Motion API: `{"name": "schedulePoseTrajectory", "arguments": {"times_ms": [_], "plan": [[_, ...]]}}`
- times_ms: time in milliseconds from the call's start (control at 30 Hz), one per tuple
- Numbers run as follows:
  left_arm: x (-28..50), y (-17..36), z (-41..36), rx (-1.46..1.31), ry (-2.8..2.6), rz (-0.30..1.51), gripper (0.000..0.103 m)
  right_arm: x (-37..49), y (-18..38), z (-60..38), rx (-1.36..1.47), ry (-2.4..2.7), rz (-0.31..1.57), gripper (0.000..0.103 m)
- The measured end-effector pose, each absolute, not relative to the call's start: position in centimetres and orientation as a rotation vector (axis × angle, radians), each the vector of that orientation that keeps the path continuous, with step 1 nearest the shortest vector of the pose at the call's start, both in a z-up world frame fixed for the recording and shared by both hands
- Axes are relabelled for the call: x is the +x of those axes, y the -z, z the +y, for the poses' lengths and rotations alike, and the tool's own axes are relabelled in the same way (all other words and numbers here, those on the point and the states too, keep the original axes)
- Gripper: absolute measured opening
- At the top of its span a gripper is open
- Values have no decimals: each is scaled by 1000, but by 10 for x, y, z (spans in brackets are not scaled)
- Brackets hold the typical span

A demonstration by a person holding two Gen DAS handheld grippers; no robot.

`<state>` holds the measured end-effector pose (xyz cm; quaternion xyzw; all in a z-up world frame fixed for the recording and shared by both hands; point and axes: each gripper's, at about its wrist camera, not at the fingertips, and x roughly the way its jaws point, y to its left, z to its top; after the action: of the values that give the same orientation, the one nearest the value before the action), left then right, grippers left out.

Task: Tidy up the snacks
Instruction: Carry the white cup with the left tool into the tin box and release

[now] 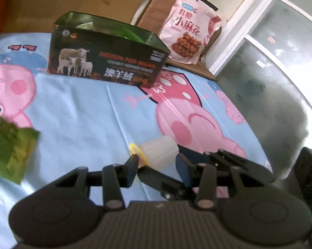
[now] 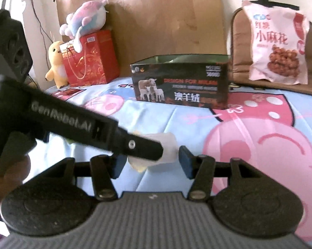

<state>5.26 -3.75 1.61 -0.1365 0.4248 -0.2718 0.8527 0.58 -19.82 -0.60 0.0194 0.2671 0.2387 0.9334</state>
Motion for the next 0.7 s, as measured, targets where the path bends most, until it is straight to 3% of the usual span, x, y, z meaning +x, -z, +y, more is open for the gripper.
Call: {"name": "schedulePoseTrajectory", "arguments": {"times_ms": [533,600,633,700], "plan": [[57,-11,-27,-322,559,924,46,6,20,-201,102,-491,586,59],[58,-7,-29,-326,565,939,45,6,21,-199,83,-492,582,55],[58,-8,-30,-315,565,933,45,6,21,-199,72,-480,576,48],[59,-11,-31,-305,568,927,45,8,20,-202,88,-486,576,48]]}}
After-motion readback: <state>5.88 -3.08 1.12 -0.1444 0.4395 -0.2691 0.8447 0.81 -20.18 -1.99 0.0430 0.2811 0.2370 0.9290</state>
